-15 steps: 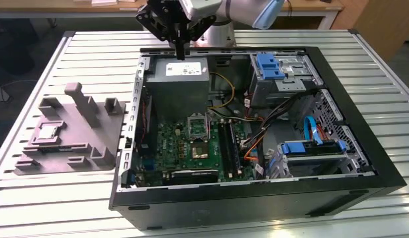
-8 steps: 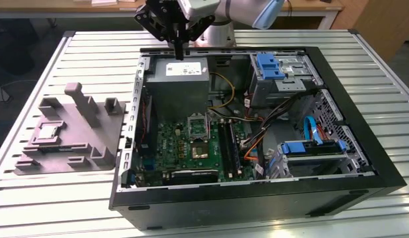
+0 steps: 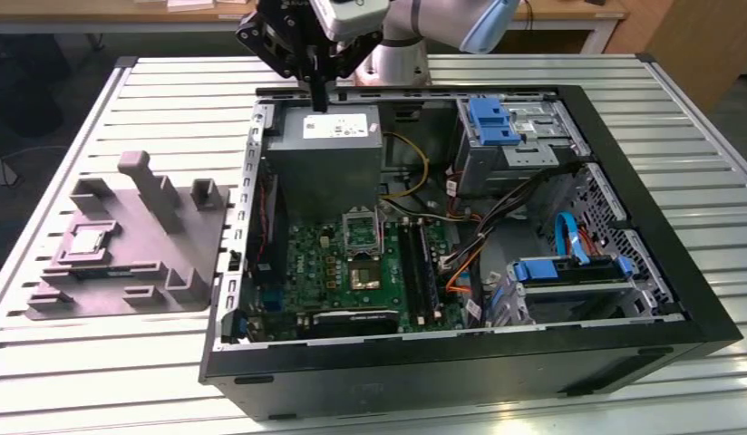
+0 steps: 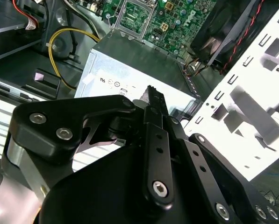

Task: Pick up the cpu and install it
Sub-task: 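Reach for the cpu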

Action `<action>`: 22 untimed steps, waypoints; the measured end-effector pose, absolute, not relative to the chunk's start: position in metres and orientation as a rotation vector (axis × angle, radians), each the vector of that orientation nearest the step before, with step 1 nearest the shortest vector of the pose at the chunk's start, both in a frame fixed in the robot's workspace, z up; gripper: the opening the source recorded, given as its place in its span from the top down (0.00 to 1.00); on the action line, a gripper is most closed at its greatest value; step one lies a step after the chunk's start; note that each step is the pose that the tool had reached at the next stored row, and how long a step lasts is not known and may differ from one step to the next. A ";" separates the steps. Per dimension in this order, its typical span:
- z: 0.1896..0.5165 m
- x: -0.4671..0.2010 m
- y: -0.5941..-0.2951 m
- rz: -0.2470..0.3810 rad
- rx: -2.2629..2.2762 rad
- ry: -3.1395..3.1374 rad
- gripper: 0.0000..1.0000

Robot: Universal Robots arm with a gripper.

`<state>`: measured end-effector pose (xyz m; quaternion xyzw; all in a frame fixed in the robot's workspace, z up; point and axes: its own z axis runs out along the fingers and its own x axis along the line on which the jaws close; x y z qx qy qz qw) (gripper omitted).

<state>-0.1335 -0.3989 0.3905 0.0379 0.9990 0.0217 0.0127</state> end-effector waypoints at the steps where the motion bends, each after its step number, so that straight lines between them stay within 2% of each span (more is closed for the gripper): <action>1: 0.390 -0.134 -0.399 0.068 0.118 3.113 0.89; 22: 0.389 -0.145 -0.399 0.068 0.118 3.113 0.89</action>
